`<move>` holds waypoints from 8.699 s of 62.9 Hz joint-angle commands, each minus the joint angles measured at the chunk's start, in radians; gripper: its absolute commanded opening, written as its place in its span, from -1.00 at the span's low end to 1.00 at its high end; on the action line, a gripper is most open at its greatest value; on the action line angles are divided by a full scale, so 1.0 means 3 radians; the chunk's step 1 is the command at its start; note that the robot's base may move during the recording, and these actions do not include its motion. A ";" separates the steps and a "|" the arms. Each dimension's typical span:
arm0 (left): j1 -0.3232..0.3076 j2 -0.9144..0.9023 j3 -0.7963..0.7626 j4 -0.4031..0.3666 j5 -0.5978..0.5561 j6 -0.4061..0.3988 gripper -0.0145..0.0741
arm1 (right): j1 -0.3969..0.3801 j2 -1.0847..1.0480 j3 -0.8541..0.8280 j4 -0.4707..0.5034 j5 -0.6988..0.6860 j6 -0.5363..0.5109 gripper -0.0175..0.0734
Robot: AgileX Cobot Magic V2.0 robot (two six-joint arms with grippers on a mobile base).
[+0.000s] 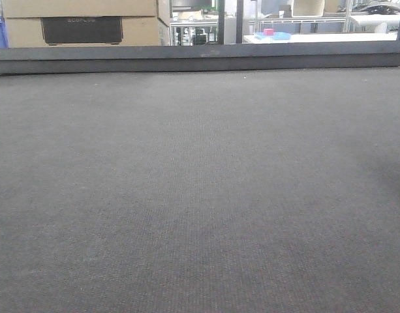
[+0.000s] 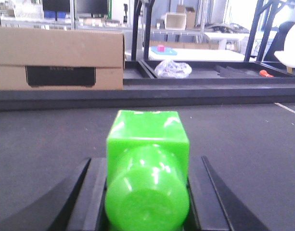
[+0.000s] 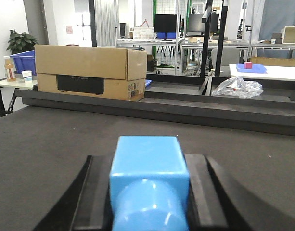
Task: Grab block from conveyor and place in blue bin
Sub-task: 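Lift both held blocks up off the conveyor belt, then drive base away from the conveyor while holding both blocks, then drive up to the steel shelf in front of the blue bins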
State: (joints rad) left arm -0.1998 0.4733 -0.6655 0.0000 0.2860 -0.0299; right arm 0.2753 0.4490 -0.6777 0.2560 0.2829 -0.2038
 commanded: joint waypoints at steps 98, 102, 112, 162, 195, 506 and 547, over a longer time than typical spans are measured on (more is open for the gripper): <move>-0.0014 -0.0031 -0.0025 0.0048 -0.0216 -0.0026 -0.92 | 0.0012 -0.0048 0.0013 -0.0026 0.0017 -0.0030 -0.98; -0.0014 -0.0031 -0.0025 0.0048 -0.0216 -0.0026 -0.92 | 0.0012 -0.0048 0.0013 -0.0026 0.0017 -0.0030 -0.98; -0.0014 -0.0031 -0.0025 0.0048 -0.0216 -0.0026 -0.92 | 0.0012 -0.0048 0.0013 -0.0026 0.0017 -0.0030 -0.98; -0.0014 -0.0031 -0.0025 0.0048 -0.0216 -0.0026 -0.92 | 0.0012 -0.0048 0.0013 -0.0026 0.0017 -0.0030 -0.98; -0.0014 -0.0031 -0.0025 0.0048 -0.0216 -0.0026 -0.92 | 0.0012 -0.0048 0.0013 -0.0026 0.0017 -0.0030 -0.98; -0.0014 0.0000 -0.0025 0.0048 -0.0242 -0.0026 -0.92 | 0.0012 -0.0015 0.0013 -0.0026 0.0003 -0.0030 -0.98; -0.0014 0.0000 -0.0025 0.0048 -0.0242 -0.0026 -0.92 | 0.0012 -0.0015 0.0013 -0.0026 0.0003 -0.0030 -0.98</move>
State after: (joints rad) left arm -0.1998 0.4734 -0.6664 0.0119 0.2345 -0.0299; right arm 0.2753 0.4421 -0.6752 0.2535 0.3088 -0.2104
